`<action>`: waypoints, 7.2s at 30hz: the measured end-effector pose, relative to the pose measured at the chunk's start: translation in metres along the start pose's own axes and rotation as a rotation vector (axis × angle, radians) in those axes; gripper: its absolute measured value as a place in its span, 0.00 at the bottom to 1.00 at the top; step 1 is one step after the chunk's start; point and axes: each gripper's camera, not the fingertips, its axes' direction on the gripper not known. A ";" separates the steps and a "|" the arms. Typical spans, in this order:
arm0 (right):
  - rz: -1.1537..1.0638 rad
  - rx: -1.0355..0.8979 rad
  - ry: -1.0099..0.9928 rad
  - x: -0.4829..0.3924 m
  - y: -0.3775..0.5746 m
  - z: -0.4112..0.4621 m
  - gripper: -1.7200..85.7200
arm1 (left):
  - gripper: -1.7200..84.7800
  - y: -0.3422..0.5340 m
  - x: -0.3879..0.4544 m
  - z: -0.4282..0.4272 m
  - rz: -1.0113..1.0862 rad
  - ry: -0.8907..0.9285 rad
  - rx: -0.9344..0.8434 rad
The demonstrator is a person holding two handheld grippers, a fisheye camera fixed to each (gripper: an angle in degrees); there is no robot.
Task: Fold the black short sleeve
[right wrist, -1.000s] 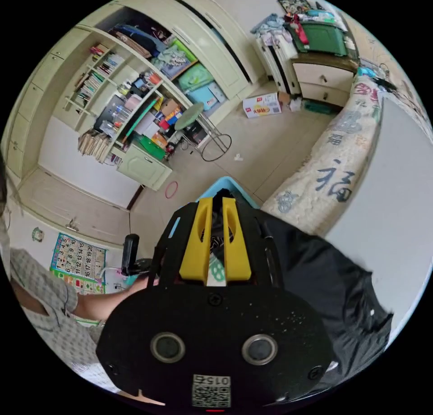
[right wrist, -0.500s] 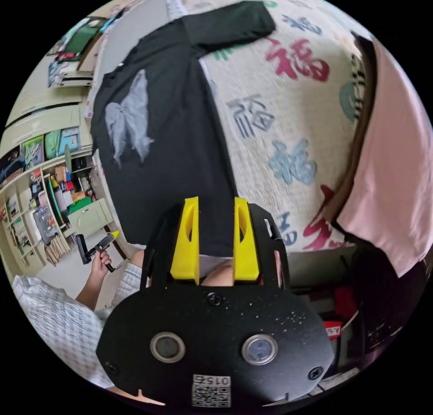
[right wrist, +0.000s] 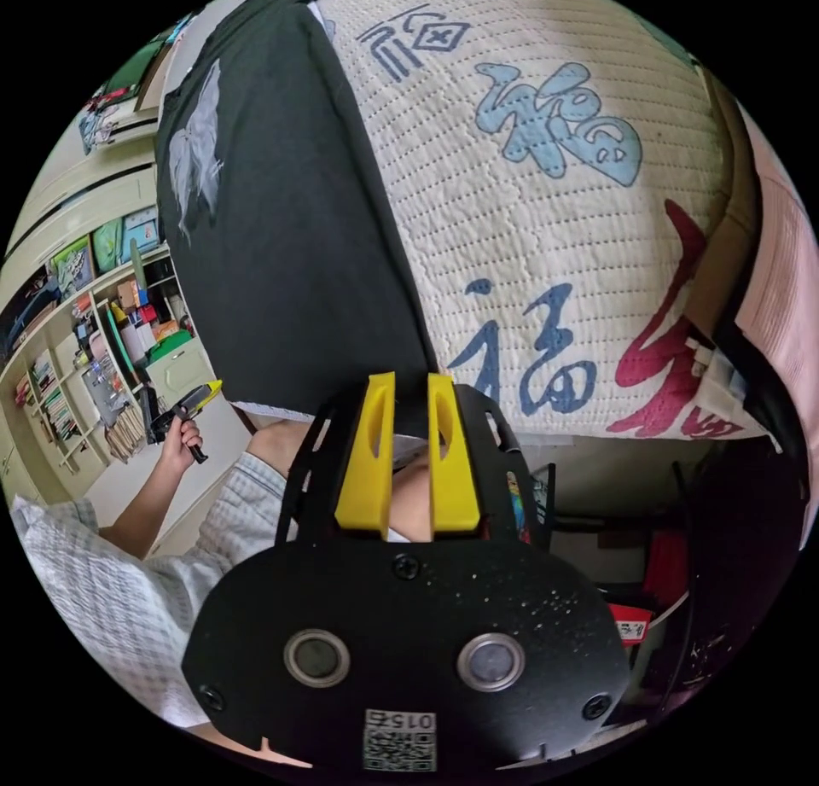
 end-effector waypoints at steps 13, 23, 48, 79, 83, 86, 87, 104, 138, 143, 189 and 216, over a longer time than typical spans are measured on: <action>0.041 -0.045 0.166 -0.117 0.030 -0.056 0.01 | 0.01 0.017 0.064 0.005 0.018 -0.130 0.073; 0.125 0.125 0.214 -0.201 0.070 -0.080 0.02 | 0.02 0.024 0.126 0.019 0.040 -0.311 0.154; -0.067 0.622 -0.146 -0.267 0.053 -0.317 0.10 | 0.09 -0.175 0.563 -0.009 0.646 -0.072 0.299; -0.336 0.604 -0.055 -0.298 -0.086 -0.380 0.11 | 0.02 -0.333 0.702 0.069 0.509 -0.082 0.355; -0.324 0.601 -0.098 -0.294 -0.105 -0.383 0.08 | 0.02 -0.333 0.677 0.065 0.486 -0.055 0.351; -0.364 0.512 -0.142 -0.293 -0.119 -0.378 0.05 | 0.02 -0.334 0.667 0.060 0.485 -0.022 0.359; -0.366 0.506 -0.147 -0.292 -0.119 -0.378 0.05 | 0.02 -0.334 0.665 0.059 0.490 -0.008 0.360; -0.698 0.377 -0.076 -0.387 -0.031 -0.236 0.06 | 0.01 -0.277 0.446 -0.009 0.397 0.007 0.461; -0.521 0.439 0.156 -0.182 -0.195 -0.148 0.03 | 0.04 -0.422 0.572 0.039 0.584 -0.047 0.356; -0.484 0.441 0.087 -0.140 -0.213 -0.134 0.06 | 0.09 -0.409 0.545 0.023 0.542 0.019 0.392; -0.832 0.198 0.219 -0.140 -0.319 0.242 0.06 | 0.12 -0.199 -0.080 -0.049 -0.375 0.538 0.748; -1.091 -0.076 1.021 -0.346 -0.584 0.607 0.02 | 0.02 -0.256 -0.137 -0.011 -0.258 0.765 0.674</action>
